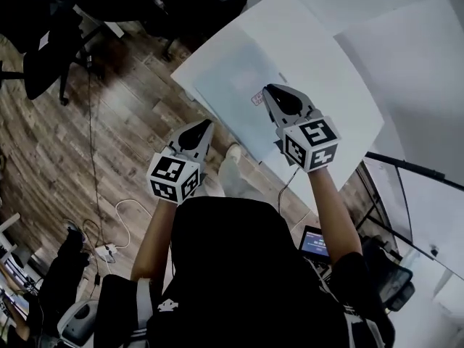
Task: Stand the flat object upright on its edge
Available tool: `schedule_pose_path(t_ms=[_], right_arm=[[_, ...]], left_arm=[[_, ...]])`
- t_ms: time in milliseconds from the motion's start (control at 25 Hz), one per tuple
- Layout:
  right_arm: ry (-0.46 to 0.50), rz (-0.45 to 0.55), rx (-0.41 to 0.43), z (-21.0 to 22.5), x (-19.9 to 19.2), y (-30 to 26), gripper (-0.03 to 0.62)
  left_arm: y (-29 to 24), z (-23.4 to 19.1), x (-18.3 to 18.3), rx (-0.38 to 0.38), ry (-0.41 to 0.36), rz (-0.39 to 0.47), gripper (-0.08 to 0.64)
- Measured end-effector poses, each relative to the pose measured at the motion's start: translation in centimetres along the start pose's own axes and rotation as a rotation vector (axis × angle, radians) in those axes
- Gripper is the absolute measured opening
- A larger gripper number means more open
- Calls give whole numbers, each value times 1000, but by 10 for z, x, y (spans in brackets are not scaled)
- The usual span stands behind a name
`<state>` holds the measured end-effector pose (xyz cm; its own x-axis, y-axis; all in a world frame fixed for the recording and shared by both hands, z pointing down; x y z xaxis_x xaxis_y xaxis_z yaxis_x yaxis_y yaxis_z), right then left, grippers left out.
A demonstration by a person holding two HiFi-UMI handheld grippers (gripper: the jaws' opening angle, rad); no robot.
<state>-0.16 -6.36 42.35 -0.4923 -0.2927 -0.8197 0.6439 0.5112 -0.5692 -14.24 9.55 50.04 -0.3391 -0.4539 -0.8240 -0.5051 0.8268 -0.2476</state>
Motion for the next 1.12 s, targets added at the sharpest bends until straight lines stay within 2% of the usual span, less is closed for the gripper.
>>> schedule_pose_path(t_ms=[160, 280, 400, 720, 920, 1120], right_arm=[[20, -54, 40, 5, -20, -11, 49], [43, -102, 78, 8, -35, -21, 112], [79, -150, 94, 10, -50, -27, 134], [222, -258, 71, 24, -79, -51, 197], [253, -318, 49, 32, -96, -64, 209], [289, -350, 42, 29, -106, -75, 230]], left_arm=[[-6, 0, -26, 44, 40, -12, 12], [-14, -1, -45, 74, 58, -34, 12], [-18, 0, -62, 92, 106, -38, 12], [-30, -4, -92, 106, 273, -6, 14], [-36, -11, -105, 118, 371, 45, 14], [-38, -11, -118, 118, 405, 53, 14]])
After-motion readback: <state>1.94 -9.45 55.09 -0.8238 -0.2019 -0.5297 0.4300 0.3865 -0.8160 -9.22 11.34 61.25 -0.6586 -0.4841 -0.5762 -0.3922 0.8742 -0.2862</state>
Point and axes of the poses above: the fingertips, and each gripper's own axes: y backward along the fingers, z to its right, x out of its top, the point moved 7 cm from there along y, backward along the fingers, and after that the axes turned 12 degrees about -x, right-handed, at the moved point
